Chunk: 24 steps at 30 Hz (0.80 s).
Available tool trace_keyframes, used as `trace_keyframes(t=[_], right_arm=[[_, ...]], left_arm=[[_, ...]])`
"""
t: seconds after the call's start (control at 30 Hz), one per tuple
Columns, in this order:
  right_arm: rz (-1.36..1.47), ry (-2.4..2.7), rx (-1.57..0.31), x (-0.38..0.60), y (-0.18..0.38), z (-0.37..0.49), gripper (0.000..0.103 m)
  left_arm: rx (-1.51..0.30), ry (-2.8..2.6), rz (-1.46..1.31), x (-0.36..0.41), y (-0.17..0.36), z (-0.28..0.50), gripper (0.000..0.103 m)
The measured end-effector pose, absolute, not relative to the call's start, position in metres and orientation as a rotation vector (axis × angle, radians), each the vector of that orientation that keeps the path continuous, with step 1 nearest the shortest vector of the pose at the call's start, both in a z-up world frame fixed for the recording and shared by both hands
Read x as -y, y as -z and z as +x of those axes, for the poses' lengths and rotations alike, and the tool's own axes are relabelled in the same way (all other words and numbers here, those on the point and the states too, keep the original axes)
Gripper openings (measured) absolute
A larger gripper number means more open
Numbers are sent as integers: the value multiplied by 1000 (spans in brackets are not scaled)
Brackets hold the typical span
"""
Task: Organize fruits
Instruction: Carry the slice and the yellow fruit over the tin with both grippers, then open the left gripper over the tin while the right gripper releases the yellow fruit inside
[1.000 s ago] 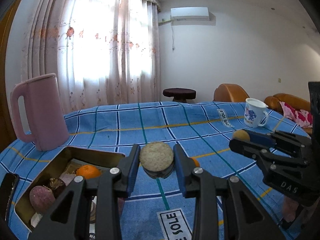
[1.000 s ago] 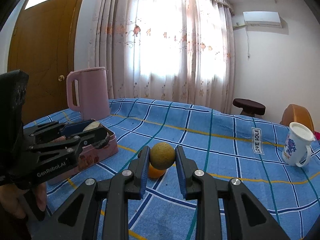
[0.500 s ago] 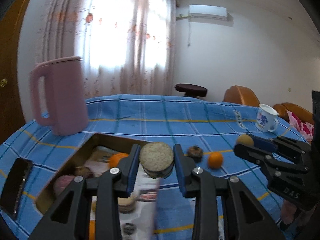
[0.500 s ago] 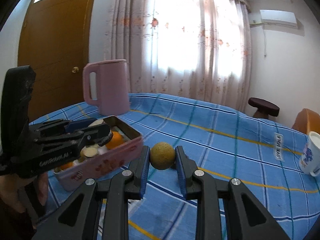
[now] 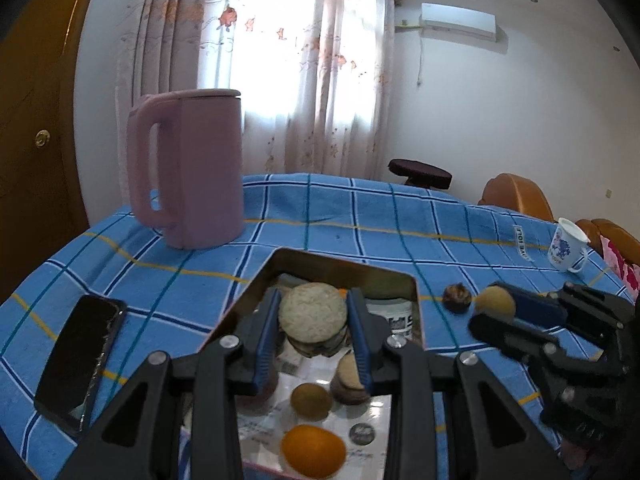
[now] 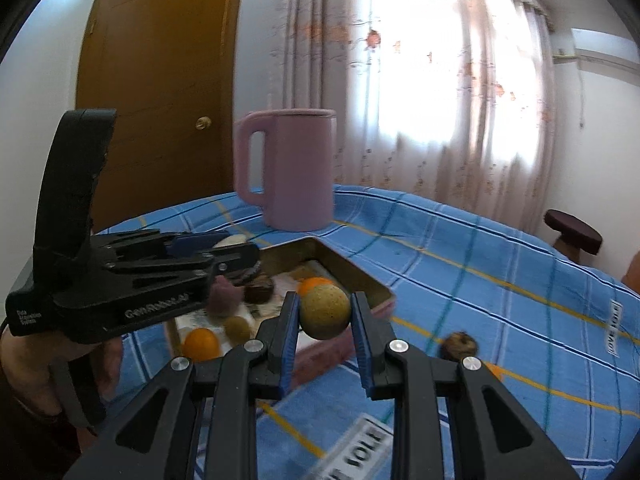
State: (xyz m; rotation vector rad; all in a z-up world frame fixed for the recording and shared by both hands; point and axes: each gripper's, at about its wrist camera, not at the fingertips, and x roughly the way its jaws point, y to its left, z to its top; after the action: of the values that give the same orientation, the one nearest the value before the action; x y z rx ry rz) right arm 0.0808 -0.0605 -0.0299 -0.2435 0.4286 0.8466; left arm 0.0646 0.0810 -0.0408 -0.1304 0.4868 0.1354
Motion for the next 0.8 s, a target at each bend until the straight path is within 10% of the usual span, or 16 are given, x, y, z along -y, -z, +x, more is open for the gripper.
trace_keyframes(t=[0.8], right_arm=[[-376,-956,-559,15,61,72,27]], left_arm=[[-569,-141,-118,-95,58,69,36]])
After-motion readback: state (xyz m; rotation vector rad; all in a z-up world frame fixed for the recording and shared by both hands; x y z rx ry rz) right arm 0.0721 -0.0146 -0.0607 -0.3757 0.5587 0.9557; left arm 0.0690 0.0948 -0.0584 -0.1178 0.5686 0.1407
